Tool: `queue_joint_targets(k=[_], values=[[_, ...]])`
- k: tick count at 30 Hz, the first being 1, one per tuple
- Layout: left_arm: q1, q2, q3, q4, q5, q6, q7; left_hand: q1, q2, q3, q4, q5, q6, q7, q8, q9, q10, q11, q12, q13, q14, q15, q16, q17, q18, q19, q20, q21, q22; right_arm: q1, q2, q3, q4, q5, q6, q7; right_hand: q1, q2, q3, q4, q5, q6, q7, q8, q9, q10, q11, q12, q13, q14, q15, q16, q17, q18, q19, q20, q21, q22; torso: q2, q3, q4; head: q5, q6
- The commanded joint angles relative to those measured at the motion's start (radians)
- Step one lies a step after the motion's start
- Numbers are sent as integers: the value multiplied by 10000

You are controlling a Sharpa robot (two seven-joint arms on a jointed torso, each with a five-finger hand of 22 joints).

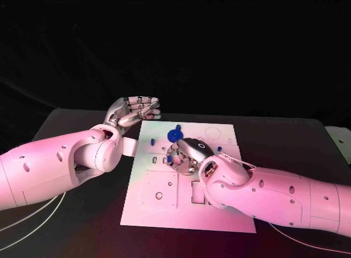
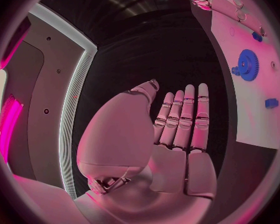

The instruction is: Assemble the parts on the task board

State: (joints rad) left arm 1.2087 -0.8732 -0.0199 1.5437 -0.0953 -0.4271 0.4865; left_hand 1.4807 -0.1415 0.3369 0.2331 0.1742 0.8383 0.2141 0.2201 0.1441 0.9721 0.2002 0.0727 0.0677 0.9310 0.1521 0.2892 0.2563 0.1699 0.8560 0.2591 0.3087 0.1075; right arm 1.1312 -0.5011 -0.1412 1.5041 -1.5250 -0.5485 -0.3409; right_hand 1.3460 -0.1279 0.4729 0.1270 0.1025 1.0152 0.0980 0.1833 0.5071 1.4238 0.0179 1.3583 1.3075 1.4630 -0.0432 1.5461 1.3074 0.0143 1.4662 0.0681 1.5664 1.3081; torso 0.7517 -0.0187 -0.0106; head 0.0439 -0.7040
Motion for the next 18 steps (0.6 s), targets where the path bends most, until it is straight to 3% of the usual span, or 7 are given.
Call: queue_joint_targets(k=[1,11,18], values=[[8,-3,6,34,23,115,48,6,18,53,-13,-51,-9,362,-42,-6,26,-19,-37,17,-62,16,-47,8,129,21,38,-11,-9,-31,18,-18,-38,-278,329,-123,-98,0,-21,57,-23,-37,20,292,335,-56,41,-47,882,934,-12,-13,2008,-143,1046,-40,44,2627,6,1,8,-18,0],[8,-40,6,45,23,118,43,6,18,53,-13,-51,-9,362,-42,-6,26,-19,-37,17,-62,16,-47,8,129,21,38,-11,-9,-35,24,-21,-87,-379,469,-240,-195,-86,-30,89,-81,-158,83,248,315,-133,90,-144,814,931,24,-20,1994,-143,1046,-16,44,2627,13,8,1,-43,-5],[8,-64,6,58,23,102,52,6,18,53,-13,-51,-9,362,-42,-6,26,-19,-37,17,-62,16,-47,8,129,21,38,-11,-9,-35,-3,-21,-62,-434,519,-294,-320,-226,-31,148,-102,-408,260,144,263,-333,236,-384,642,924,140,-34,1966,-143,1046,70,44,2627,14,9,-1,-35,-13]])
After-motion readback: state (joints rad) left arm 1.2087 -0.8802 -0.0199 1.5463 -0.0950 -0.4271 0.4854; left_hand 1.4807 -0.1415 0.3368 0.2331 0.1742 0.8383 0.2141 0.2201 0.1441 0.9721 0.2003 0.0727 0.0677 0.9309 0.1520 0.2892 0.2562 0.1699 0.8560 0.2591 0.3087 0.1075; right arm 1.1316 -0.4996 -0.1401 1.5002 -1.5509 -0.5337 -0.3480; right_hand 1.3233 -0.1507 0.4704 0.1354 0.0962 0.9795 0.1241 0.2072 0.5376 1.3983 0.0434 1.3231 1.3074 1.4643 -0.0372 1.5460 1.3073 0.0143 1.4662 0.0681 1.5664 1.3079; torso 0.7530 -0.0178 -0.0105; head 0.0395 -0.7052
